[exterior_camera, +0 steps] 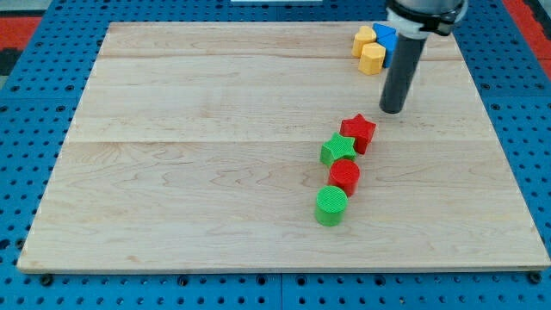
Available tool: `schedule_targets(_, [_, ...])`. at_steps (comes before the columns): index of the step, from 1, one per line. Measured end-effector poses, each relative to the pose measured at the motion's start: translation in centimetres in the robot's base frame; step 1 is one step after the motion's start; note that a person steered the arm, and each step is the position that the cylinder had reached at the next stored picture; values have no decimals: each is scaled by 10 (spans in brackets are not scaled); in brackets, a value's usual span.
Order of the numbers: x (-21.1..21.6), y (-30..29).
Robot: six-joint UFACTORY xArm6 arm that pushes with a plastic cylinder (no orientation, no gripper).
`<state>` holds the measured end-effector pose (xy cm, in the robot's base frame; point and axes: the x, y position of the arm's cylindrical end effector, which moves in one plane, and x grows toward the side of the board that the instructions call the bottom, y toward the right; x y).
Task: Separate green star from red blocks
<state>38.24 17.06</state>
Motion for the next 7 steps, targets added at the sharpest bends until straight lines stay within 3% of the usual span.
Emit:
schedule_targets(1, [-10,32])
schedule_targets(2, [2,78])
schedule_targets(3, [30,81])
schedule_targets(4, [67,22])
schedule_targets(6, [92,-115])
schedule_targets(7, [104,-119])
